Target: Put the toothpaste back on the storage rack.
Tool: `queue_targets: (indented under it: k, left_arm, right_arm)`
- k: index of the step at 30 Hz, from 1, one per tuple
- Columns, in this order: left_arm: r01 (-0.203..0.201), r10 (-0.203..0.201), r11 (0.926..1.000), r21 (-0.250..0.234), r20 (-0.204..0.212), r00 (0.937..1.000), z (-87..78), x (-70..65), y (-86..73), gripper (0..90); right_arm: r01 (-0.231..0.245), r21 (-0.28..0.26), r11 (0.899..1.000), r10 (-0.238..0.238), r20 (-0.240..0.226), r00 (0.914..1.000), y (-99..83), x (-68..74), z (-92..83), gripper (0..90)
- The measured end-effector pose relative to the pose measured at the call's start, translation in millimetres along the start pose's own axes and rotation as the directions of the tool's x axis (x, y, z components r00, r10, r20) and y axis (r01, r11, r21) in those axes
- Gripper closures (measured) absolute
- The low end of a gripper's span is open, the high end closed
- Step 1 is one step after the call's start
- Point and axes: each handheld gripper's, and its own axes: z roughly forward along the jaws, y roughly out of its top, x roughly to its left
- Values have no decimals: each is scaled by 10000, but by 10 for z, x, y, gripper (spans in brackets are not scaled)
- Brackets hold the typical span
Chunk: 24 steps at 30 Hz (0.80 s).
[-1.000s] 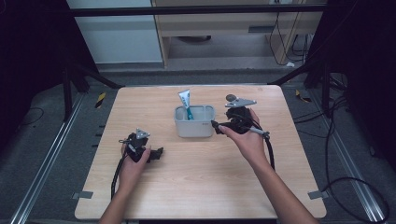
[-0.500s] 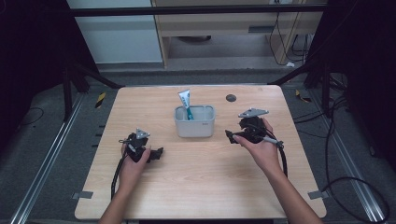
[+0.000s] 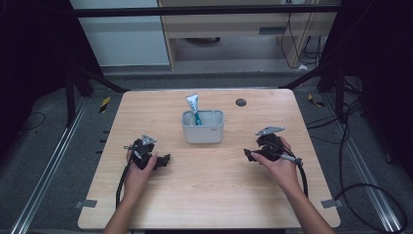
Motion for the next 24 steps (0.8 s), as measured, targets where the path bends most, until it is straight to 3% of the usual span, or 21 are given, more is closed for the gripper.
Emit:
queue_targets:
  k: [5,12,16,22,24]
  left_arm:
    - [1,-1,10000,3,2,10000,0,0,0,0]
    - [2,-2,10000,-3,1,10000,0,0,0,0]
    - [-2,2,10000,-2,1,10000,0,0,0,0]
    - [-5,5,10000,1,2,10000,0,0,0,0]
    - [-7,7,10000,0,3,10000,0,0,0,0]
  right_arm:
    - [-563,146,9983,561,153,9983,-119,-138,70,139]
    - [-1434,329,9891,1412,618,9881,-308,-356,161,128]
    - [-1652,421,9854,1607,927,9826,-380,-402,202,108]
    - [-1597,98,9871,1574,1191,9803,-413,-389,239,53]
    - [-1552,-292,9874,1576,1188,9803,-454,-368,262,26]
